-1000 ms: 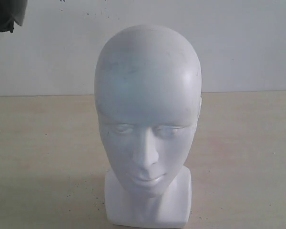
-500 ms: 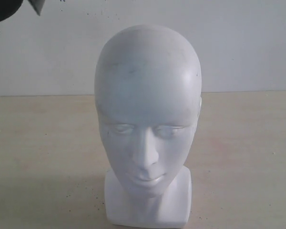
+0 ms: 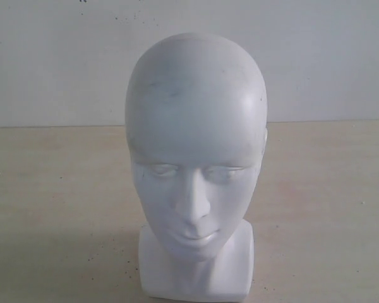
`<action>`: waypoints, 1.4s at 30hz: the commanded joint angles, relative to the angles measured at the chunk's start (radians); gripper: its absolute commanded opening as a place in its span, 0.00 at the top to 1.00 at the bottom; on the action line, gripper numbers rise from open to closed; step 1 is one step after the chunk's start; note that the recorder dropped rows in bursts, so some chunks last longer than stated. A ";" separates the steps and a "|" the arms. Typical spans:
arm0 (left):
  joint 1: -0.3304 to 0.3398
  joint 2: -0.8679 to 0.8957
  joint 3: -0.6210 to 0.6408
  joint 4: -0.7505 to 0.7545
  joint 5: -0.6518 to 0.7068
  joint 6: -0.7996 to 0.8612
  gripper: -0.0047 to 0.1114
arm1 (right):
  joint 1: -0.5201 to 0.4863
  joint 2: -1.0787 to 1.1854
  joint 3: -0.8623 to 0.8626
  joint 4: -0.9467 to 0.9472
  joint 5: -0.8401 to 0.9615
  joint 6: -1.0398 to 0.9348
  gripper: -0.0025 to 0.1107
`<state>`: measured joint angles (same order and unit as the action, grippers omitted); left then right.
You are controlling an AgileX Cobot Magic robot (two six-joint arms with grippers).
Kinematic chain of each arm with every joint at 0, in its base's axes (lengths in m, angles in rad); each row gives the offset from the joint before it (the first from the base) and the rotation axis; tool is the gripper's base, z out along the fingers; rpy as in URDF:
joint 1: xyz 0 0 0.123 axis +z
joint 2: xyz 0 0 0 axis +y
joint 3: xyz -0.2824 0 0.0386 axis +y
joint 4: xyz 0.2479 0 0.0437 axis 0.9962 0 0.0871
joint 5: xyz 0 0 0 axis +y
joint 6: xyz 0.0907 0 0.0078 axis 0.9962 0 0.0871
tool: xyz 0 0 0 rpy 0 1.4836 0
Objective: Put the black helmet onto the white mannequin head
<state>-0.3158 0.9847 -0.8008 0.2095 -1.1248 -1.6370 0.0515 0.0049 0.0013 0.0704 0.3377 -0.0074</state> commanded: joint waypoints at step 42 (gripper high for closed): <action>-0.312 0.328 -0.218 0.086 -0.096 0.124 0.92 | -0.002 -0.005 -0.001 0.001 -0.004 0.001 0.98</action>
<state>-0.6207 1.3194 -0.9969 0.3157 -1.1167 -1.5324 0.0515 0.0049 0.0013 0.0704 0.3377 -0.0074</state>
